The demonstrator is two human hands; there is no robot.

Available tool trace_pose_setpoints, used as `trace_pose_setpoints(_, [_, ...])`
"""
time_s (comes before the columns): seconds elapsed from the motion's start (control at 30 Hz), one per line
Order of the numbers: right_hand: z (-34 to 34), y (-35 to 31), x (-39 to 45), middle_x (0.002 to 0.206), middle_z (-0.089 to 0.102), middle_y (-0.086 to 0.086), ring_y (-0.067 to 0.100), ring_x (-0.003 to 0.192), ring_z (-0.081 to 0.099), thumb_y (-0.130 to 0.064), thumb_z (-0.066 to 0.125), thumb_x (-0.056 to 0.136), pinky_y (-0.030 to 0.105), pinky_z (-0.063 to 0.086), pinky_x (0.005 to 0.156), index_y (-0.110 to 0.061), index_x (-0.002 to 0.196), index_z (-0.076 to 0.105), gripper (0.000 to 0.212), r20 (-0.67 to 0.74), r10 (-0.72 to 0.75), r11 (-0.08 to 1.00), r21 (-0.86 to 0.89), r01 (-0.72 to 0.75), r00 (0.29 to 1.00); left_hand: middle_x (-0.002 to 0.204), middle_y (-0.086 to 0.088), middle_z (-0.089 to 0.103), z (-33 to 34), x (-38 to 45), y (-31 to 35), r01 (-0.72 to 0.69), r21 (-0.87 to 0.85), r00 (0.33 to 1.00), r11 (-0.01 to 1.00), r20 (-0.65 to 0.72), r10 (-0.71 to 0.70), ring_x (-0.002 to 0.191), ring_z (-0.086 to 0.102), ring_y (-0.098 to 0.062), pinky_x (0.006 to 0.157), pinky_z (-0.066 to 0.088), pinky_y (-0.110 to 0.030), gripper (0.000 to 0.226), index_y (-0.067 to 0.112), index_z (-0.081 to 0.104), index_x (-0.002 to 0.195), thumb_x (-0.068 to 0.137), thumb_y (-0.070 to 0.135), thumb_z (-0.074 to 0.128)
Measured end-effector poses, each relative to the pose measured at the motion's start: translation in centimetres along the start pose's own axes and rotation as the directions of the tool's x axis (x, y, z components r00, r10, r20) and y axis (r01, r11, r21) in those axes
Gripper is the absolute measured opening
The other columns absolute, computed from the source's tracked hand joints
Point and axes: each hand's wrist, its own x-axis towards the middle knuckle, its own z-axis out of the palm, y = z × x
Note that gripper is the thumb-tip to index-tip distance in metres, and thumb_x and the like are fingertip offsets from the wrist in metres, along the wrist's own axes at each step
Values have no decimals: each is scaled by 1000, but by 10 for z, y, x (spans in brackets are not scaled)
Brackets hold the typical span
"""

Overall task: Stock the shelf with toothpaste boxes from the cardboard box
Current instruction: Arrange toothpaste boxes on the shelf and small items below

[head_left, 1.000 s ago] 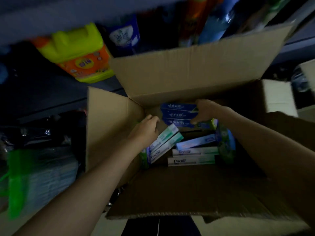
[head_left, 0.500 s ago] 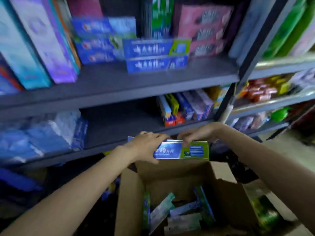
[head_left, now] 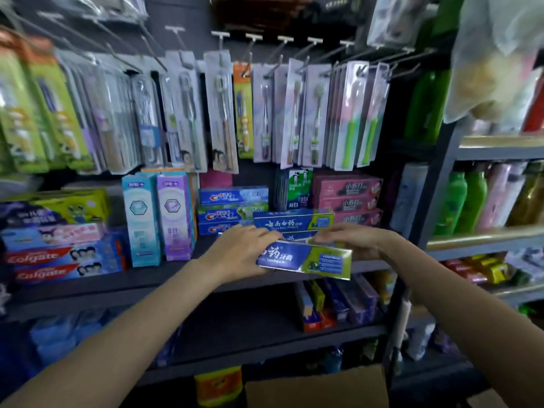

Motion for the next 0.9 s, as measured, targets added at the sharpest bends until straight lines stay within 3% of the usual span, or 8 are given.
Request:
trace_pose_setpoints(0.07, [-9,-1,4,117,60,-4,26,105,59,-42,53,91,37,49,89,-15,116,60,37,-115,18,997,79,-9,993,135,4,48,-4,-1,-13,100,21,995,995,8,-100,122,46,-18,97,34,-30,64,25,34,138,83,44,59])
trace_pose_setpoints(0.2, [-24,11,19,92,72,7,14,63,68,-51,49,89,22,53,54,-6,112,63,53,-255,52,928,370,48,966,128,2,52,-2,-10,-41,215,120,971,969,76,-225,118,48,-20,92,36,-30,59,22,38,133,81,39,60])
trace_pose_setpoints(0.3, [-31,17,32,100,71,12,19,70,68,-55,47,88,28,53,64,-9,109,64,53,-266,62,931,363,40,962,128,3,50,6,-9,-53,232,174,959,957,120,-255,118,47,-18,95,36,-29,58,23,37,132,81,41,58])
trace_pose_setpoints(0.4, [-32,21,42,105,68,12,22,85,65,-39,54,91,34,53,79,-6,111,64,40,-226,7,926,369,79,974,130,2,49,14,-4,-53,217,181,960,959,138,-243,120,46,-19,96,35,-30,58,22,37,133,82,39,59])
trace_pose_setpoints(0.53, [-27,30,51,115,54,-9,9,111,47,-27,59,90,24,36,96,-12,108,65,24,-263,-98,972,180,149,960,135,3,44,26,0,-46,169,199,963,965,173,-205,124,42,-17,99,31,-30,60,24,33,136,83,39,58])
trace_pose_setpoints(0.63, [-23,43,59,105,58,-13,12,110,52,-25,62,88,18,40,87,-12,104,68,21,-247,-139,983,81,163,959,131,3,45,35,2,-44,158,167,964,973,188,-189,121,43,-16,97,31,-29,58,24,34,134,84,45,55])
trace_pose_setpoints(0.8, [-15,69,74,120,52,1,13,90,52,-16,73,79,22,42,72,-23,105,59,30,-176,-55,986,148,81,983,131,4,45,48,2,-44,182,125,955,975,212,-206,119,44,-15,96,33,-29,64,24,33,135,83,51,57])
trace_pose_setpoints(0.9, [-19,78,83,125,50,3,16,100,54,-15,73,80,18,44,71,-12,120,53,45,-171,-67,989,-142,42,983,133,6,43,52,5,-43,187,120,953,975,221,-210,121,42,-13,98,31,-28,67,25,30,137,82,56,54])
